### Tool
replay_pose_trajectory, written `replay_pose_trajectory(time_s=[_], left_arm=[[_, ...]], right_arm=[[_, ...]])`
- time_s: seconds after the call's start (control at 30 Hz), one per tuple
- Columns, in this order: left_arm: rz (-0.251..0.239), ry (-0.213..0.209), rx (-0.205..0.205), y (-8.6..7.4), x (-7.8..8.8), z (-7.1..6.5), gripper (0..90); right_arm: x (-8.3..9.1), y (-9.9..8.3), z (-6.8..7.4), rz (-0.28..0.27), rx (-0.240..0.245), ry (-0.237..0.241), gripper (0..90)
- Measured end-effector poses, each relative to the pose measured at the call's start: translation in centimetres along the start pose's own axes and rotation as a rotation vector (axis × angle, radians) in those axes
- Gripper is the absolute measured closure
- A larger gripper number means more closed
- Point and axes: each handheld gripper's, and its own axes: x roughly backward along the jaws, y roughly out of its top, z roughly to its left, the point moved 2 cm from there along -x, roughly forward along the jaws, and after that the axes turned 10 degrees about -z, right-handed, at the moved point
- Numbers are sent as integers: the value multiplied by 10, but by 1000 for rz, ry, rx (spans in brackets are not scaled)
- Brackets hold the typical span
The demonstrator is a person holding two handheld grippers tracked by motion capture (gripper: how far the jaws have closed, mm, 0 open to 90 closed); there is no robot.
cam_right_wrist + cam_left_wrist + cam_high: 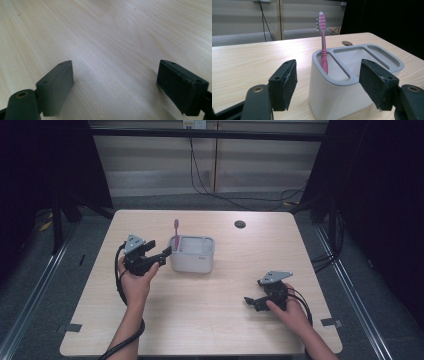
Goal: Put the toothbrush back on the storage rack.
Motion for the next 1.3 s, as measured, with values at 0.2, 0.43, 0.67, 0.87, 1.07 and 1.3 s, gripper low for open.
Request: replay_pose_trajectory(time_s=[0.2,0.43,0.67,0.87,1.07,1.3], left_arm=[[7,-7,-8,0,3,1,298],[17,-18,-18,0,7,2,293],[36,-28,-13,-2,12,3,276],[55,-34,-17,-6,15,4,262],[76,-36,-17,-9,19,8,247],[97,-43,-15,-13,23,11,224]], right_arm=[[0,0,0,0,1,0,134],[0,0,0,0,1,0,134],[0,0,0,0,1,0,134],[0,0,0,0,1,0,134],[0,0,0,0,1,0,134],[0,0,0,0,1,0,134]])
